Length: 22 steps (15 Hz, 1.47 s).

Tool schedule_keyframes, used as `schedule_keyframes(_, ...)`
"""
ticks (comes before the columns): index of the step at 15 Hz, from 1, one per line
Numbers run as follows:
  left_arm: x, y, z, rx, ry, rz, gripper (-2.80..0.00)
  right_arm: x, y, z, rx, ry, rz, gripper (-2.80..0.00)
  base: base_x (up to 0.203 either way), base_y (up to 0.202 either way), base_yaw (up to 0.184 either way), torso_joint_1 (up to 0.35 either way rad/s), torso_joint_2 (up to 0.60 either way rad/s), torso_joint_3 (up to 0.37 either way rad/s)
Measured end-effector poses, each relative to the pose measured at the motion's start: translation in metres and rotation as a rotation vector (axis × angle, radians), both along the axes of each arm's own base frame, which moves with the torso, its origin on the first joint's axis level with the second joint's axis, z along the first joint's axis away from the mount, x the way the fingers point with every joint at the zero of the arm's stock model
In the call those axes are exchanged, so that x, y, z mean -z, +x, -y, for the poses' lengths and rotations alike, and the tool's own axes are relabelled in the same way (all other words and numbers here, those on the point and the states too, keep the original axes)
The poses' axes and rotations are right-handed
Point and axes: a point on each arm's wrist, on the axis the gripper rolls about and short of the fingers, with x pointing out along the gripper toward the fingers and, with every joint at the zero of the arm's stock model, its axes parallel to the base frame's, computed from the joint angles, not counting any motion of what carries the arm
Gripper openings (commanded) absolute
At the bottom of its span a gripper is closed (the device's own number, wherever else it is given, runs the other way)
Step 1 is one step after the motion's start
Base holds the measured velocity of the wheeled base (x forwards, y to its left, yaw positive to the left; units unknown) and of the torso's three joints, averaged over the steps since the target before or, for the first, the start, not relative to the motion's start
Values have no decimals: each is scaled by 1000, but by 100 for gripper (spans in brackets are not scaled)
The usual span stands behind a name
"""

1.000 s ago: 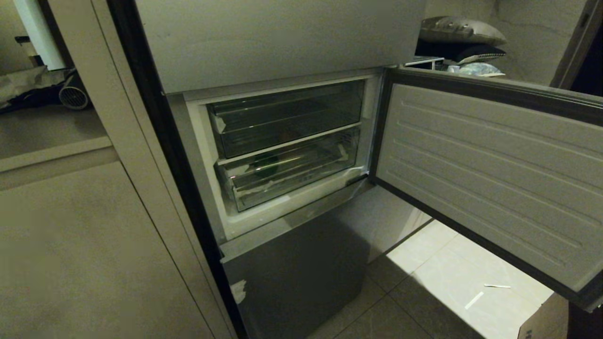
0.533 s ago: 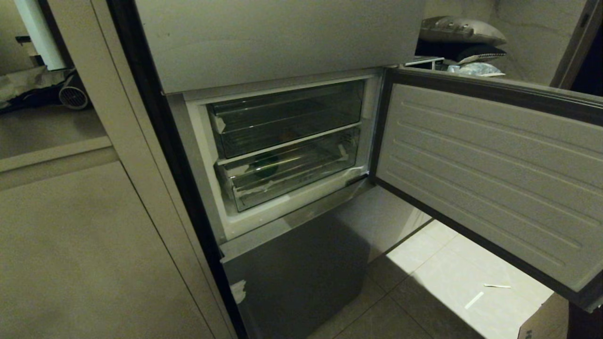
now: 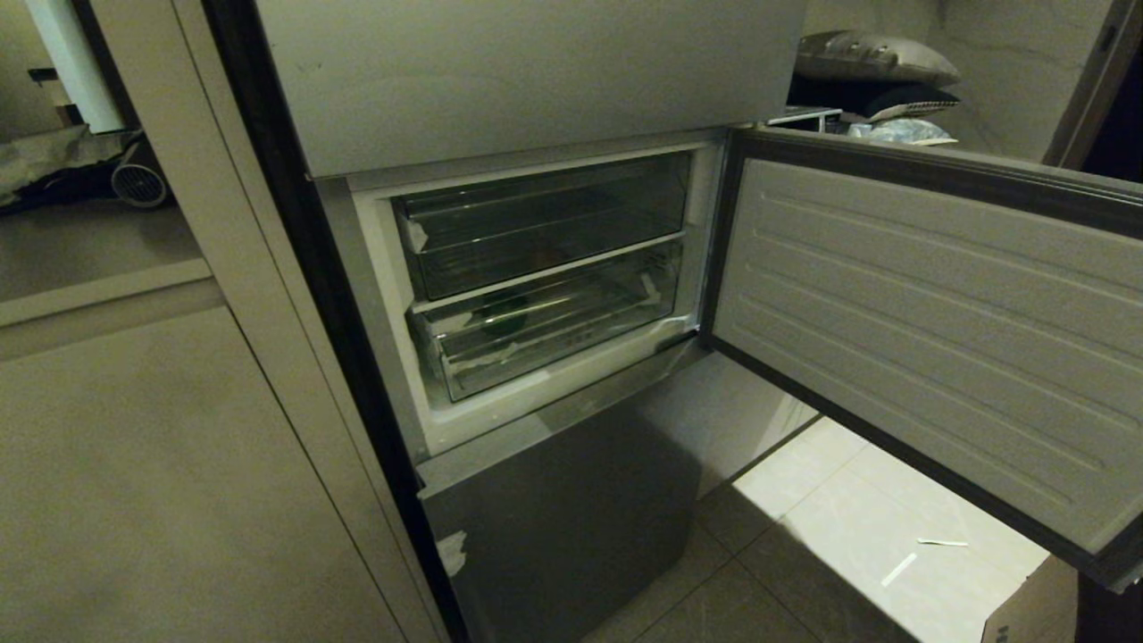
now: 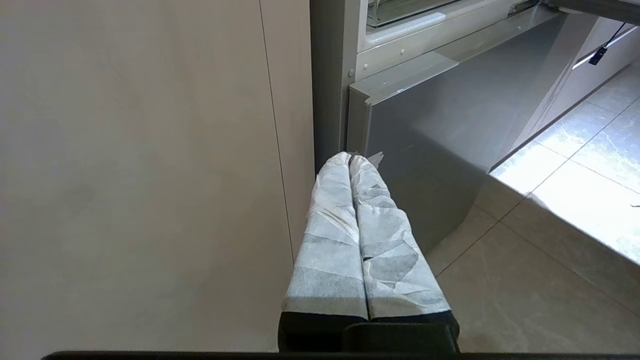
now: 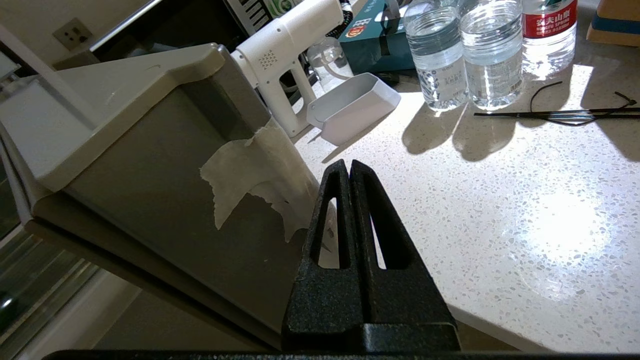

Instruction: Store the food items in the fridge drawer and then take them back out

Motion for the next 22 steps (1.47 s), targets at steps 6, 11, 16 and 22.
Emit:
schedule_keyframes(6,0,0,0,-1,0,0,-280,2,-4,-9,-1,0,0,-280,0,0,0,0,0,0)
schedule_keyframes(11,0,0,0,0,0,0,-280,-5,-12,-11,63,-34,12,-280,0,0,0,0,0,0)
schedule_keyframes(16,0,0,0,-1,0,0,-280,-11,-7,10,109,-76,36,-280,0,0,0,0,0,0)
schedule_keyframes(22,0,0,0,-1,0,0,-280,-1,3,22,-63,-39,17,-280,0,0,0,0,0,0)
